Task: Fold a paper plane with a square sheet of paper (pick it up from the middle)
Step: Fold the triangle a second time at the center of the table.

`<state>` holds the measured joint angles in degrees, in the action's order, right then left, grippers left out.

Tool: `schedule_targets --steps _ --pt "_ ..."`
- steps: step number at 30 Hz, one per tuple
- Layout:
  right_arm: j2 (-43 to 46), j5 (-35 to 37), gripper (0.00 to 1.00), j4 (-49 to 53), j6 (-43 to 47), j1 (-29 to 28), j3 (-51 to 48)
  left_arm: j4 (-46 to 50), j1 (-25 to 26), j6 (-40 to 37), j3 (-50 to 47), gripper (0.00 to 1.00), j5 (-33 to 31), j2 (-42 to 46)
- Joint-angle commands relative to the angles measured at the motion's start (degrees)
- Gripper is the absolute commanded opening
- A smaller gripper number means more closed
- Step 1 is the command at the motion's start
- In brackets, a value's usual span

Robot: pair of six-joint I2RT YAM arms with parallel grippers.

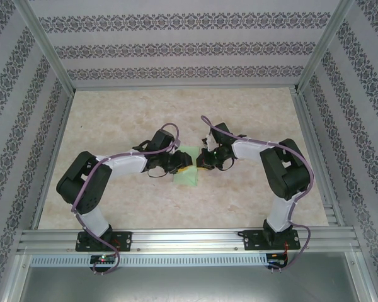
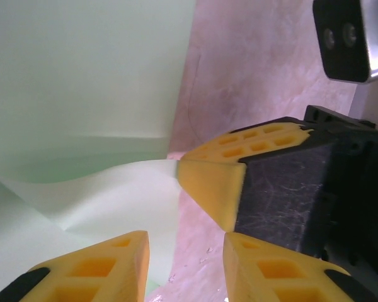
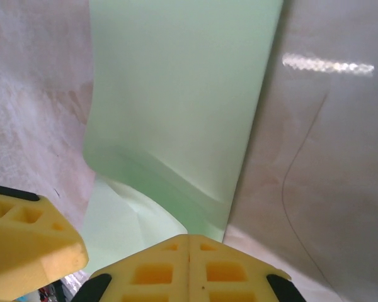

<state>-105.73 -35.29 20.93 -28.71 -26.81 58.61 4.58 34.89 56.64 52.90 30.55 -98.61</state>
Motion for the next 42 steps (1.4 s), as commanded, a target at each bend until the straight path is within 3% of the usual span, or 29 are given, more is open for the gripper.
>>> schedule_targets --steps 1,14,20,30,42 --pt "-1.2 -1.0 0.01 -0.7 2.5 -0.1 1.8 1.9 -0.3 -2.4 1.9 0.36 -0.5 -0.3" --pt "-2.8 -1.6 0.02 0.1 3.9 0.0 3.0 3.4 -0.3 -4.1 4.8 0.32 -0.4 -5.0" --pt "-0.8 -4.0 0.02 -1.4 2.6 0.0 1.2 2.0 -0.3 -3.9 1.6 0.32 2.1 -1.9" --pt "4.3 -9.0 0.02 -7.3 -2.0 -2.5 -2.9 9.6 -0.4 -5.5 -7.3 0.24 -6.7 9.5" --pt "2.4 -9.6 0.02 -10.1 -3.1 -9.0 -1.2 13.6 -0.3 -5.4 -9.4 0.10 -9.2 7.7"
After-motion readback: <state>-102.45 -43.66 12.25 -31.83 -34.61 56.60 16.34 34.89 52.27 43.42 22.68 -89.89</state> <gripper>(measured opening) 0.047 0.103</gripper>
